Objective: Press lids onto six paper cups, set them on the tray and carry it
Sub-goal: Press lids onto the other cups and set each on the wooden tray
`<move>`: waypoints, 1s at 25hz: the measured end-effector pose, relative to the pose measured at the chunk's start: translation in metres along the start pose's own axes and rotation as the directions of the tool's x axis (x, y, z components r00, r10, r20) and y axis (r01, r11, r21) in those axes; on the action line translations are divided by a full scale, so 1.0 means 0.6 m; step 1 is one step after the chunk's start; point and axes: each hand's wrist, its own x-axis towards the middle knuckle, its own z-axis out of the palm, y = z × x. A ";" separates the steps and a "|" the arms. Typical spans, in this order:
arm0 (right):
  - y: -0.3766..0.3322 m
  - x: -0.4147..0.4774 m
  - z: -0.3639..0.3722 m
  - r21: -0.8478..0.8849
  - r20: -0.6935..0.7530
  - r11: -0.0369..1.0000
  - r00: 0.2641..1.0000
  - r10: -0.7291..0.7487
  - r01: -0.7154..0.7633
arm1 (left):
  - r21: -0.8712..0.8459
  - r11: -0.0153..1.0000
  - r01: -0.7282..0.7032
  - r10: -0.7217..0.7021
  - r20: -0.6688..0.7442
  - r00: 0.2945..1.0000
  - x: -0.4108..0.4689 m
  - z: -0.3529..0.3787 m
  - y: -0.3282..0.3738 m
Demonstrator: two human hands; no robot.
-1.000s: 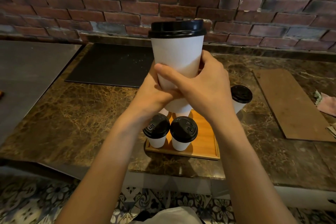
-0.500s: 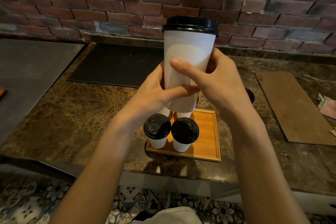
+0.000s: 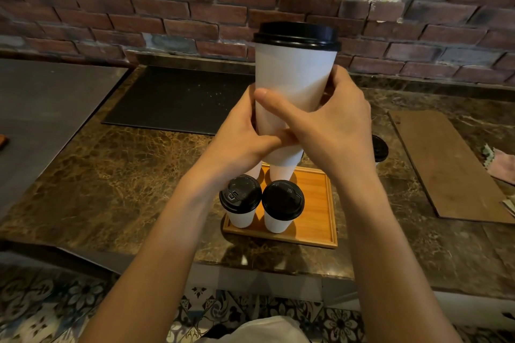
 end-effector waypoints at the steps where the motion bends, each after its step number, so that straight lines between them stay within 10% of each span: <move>1: -0.002 0.000 -0.001 0.013 -0.009 1.000 1.000 -0.019 0.019 | -0.005 1.000 -0.006 0.006 0.009 1.000 0.001 -0.002 0.002; 25: 0.025 0.017 -0.031 0.401 0.397 0.912 0.914 -0.083 -0.091 | -0.164 0.986 0.037 -0.009 0.167 0.986 -0.003 -0.004 0.001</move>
